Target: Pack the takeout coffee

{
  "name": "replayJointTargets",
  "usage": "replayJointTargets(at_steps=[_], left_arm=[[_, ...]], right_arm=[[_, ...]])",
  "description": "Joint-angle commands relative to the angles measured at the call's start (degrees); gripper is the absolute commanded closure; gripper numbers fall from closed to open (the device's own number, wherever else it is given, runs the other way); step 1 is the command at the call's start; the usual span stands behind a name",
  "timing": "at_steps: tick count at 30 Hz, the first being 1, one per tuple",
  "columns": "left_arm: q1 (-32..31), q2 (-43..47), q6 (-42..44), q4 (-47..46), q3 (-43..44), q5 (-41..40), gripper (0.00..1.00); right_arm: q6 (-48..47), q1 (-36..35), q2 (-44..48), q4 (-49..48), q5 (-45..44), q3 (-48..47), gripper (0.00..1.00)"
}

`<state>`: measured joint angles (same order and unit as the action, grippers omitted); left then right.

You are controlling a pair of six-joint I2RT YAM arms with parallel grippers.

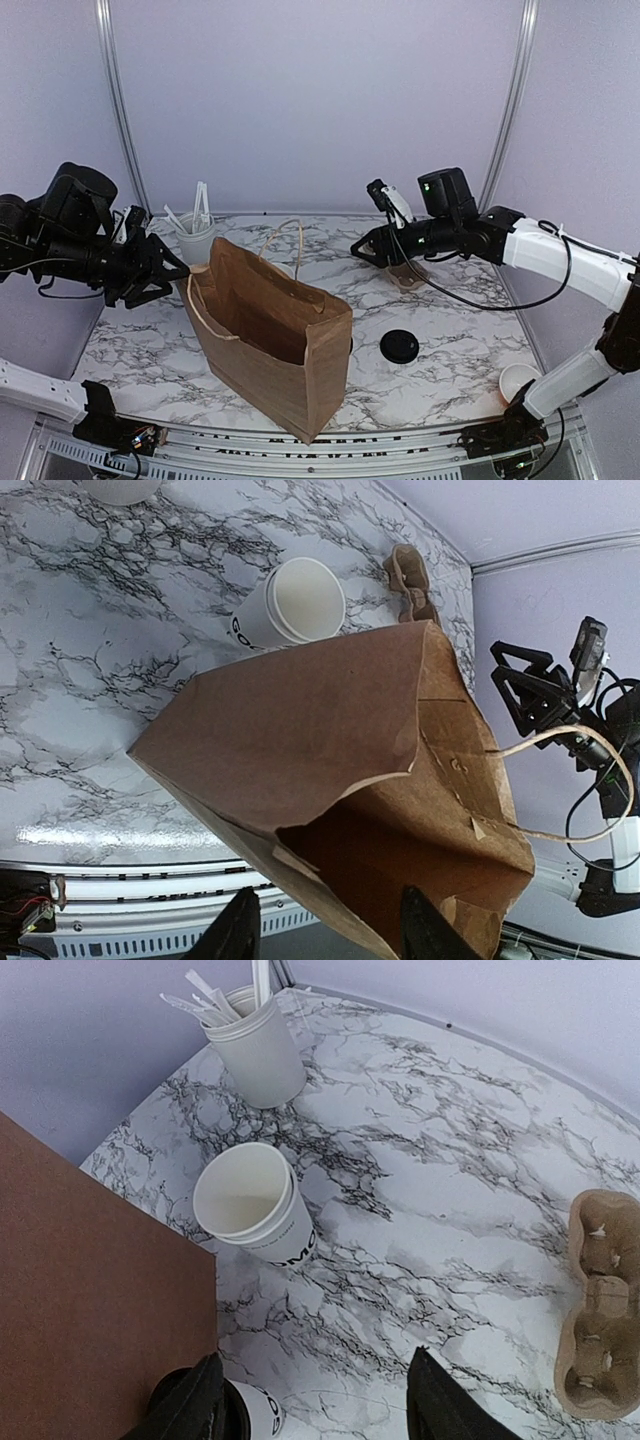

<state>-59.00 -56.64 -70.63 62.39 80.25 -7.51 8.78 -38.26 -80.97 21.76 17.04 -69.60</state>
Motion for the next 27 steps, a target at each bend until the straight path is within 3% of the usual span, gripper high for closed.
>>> replayJointTargets(at_steps=[1,8,19,27], left_arm=[[-1.1,-1.8,-1.9,3.6,2.0,-3.7,0.53],[-2.2,-5.2,-2.2,6.3,4.5,-6.7,0.57],[-2.8,-8.4,-1.3,11.2,8.4,-8.0,0.71],[-2.8,-8.9,-1.0,12.4,8.6,-7.4,0.75]], right_arm=[[0.2,0.6,-0.1,-2.2,0.4,0.6,0.41],[0.0,0.6,1.3,-2.5,0.4,2.1,0.41],[-0.6,0.9,1.5,-2.5,0.5,2.2,0.41],[-0.8,1.0,1.4,-2.7,0.7,2.5,0.41]])
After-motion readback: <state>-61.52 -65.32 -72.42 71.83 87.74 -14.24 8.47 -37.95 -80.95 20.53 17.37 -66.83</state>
